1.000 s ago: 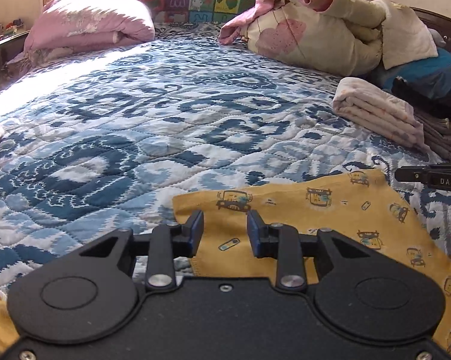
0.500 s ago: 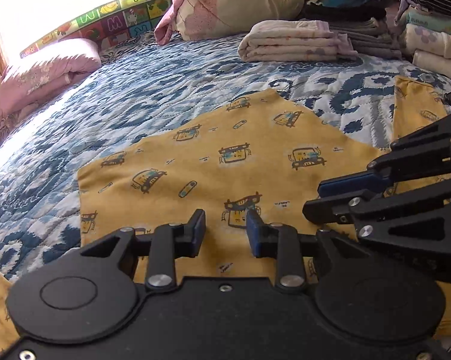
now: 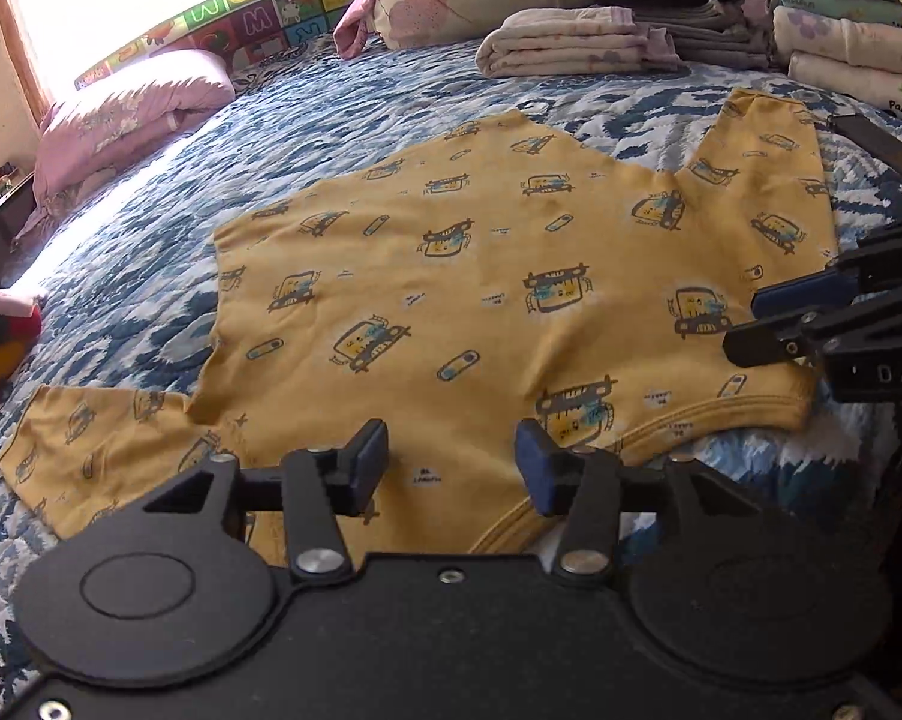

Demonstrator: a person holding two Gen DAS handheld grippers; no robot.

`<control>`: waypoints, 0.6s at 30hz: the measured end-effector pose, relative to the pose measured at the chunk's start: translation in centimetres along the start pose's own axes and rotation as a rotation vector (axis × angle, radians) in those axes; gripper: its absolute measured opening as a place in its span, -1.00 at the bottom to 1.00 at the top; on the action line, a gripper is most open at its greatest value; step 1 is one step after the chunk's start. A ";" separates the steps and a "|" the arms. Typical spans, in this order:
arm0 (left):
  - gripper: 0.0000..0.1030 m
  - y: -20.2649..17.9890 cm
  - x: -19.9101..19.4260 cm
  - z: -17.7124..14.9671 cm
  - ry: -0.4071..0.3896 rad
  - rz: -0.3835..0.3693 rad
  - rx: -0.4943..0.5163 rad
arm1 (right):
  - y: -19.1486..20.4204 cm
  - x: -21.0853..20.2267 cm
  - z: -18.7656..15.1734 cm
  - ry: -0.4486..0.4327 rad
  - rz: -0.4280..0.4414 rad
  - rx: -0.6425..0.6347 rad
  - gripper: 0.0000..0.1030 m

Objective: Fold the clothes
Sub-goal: 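Press the garment body and sleeves flat with both open tools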

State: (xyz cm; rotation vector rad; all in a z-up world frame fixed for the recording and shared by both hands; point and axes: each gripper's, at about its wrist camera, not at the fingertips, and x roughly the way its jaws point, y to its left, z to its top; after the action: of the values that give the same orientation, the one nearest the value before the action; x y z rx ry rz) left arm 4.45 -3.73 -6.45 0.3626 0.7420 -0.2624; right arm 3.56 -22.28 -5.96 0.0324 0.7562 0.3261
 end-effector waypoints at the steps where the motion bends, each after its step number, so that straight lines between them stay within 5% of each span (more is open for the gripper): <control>1: -0.07 0.3 -0.4 -0.5 0.010 -0.008 -0.013 | -0.2 -0.4 -0.3 0.007 0.006 0.023 -0.44; 5: -0.07 2.5 -3.1 -2.7 0.004 -0.044 -0.082 | -0.3 -2.6 -1.5 -0.005 0.011 0.047 -0.44; 12: -0.20 5.4 -4.0 -3.7 -0.014 -0.042 -0.232 | 2.5 -3.9 -1.7 -0.189 0.041 -0.095 -0.44; 13: -0.20 5.8 -4.1 -3.8 -0.015 -0.042 -0.253 | 3.0 -3.4 -1.7 -0.178 0.044 -0.125 -0.42; 15: -0.20 6.6 -4.2 -4.1 -0.016 -0.043 -0.294 | 3.6 -1.2 -1.8 -0.023 0.043 -0.146 -0.39; 18: -0.32 8.7 -5.0 -4.3 -0.075 0.004 -0.383 | 4.0 -2.1 -2.0 -0.024 0.045 -0.144 -0.40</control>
State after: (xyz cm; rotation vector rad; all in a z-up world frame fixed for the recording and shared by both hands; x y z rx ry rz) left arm 1.40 6.42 -3.86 -0.0087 0.7001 -0.1244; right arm -0.32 -19.25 -5.43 -0.0824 0.7072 0.4212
